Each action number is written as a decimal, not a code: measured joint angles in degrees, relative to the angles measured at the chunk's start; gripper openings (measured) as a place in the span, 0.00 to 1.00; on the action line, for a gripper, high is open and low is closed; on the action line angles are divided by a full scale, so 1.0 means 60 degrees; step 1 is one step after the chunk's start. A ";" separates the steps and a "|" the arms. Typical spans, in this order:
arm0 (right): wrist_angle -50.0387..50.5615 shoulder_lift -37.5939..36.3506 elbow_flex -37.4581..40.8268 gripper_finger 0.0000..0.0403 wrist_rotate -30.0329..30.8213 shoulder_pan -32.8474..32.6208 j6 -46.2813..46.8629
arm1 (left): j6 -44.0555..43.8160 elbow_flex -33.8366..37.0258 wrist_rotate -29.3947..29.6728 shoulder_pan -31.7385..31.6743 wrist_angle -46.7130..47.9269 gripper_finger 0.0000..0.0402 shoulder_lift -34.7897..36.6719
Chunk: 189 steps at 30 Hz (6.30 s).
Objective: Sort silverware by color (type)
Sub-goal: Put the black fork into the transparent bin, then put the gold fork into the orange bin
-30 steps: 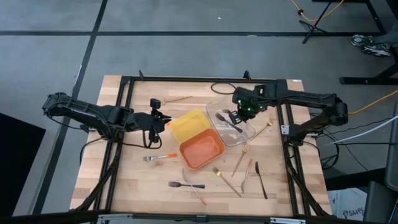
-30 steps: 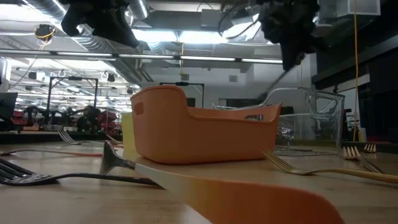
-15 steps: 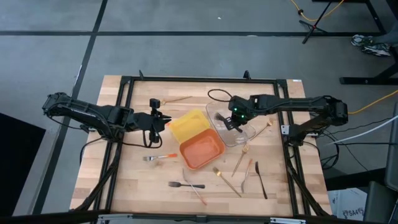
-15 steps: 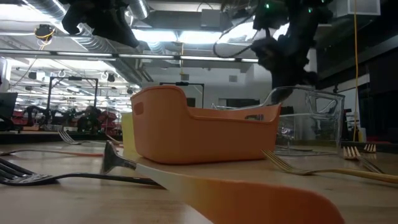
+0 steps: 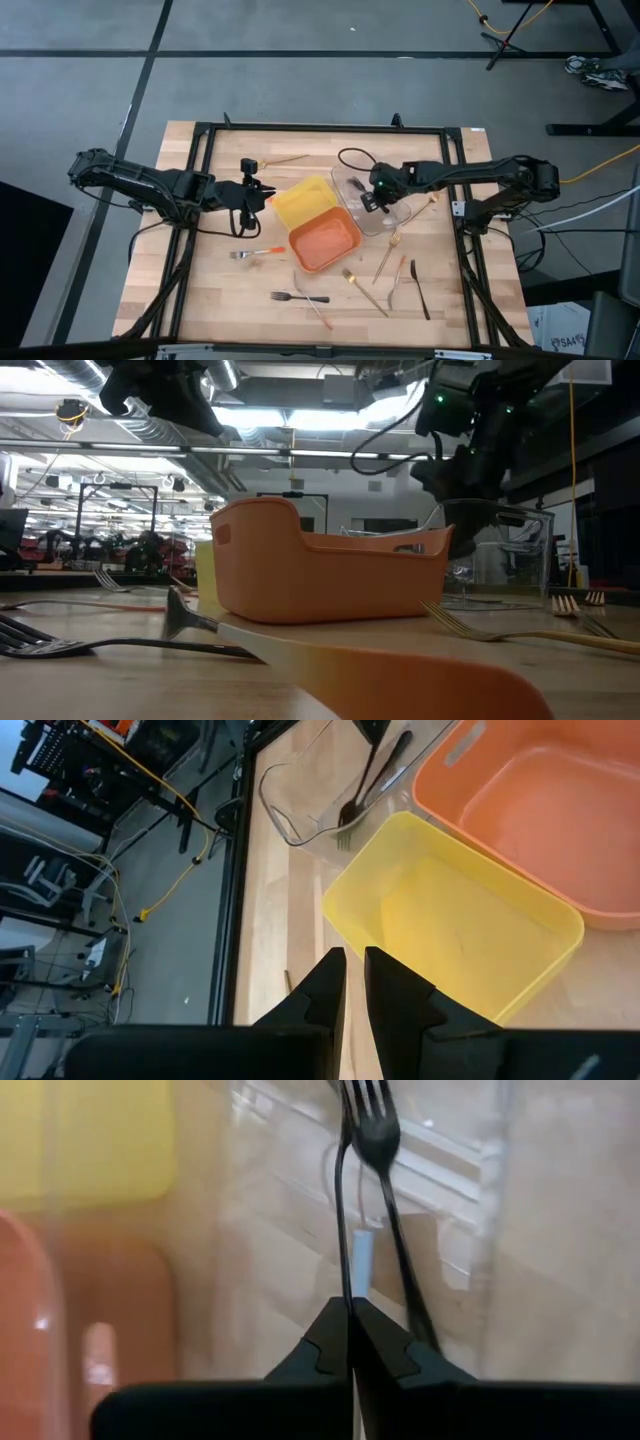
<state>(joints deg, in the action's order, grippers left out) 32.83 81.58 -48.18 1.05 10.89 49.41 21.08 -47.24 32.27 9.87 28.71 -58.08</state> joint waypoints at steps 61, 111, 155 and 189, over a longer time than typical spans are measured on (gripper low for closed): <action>0.4492 0.0007 -0.3689 0.14 0.1286 0.0001 -0.2403 | -0.0017 0.0000 0.0004 0.0004 -0.0004 0.09 -0.0004; 0.5480 -0.3510 0.1404 0.14 0.0109 0.0001 -0.6784 | -0.0498 0.0000 0.0029 0.0000 -0.0005 0.09 -0.0004; 0.4520 -0.1745 0.1402 0.14 -0.0352 0.0001 -0.6777 | -0.0495 0.0000 0.0044 0.0000 -0.0004 0.09 -0.0004; 0.4574 -0.0887 0.1413 0.14 -0.0429 0.0073 -0.6777 | -0.0495 0.0000 0.0004 0.0004 -0.0004 0.09 -0.0004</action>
<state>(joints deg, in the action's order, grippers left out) 60.28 76.26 -39.70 -1.52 11.33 8.75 18.11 -47.24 32.29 9.89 28.69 -58.11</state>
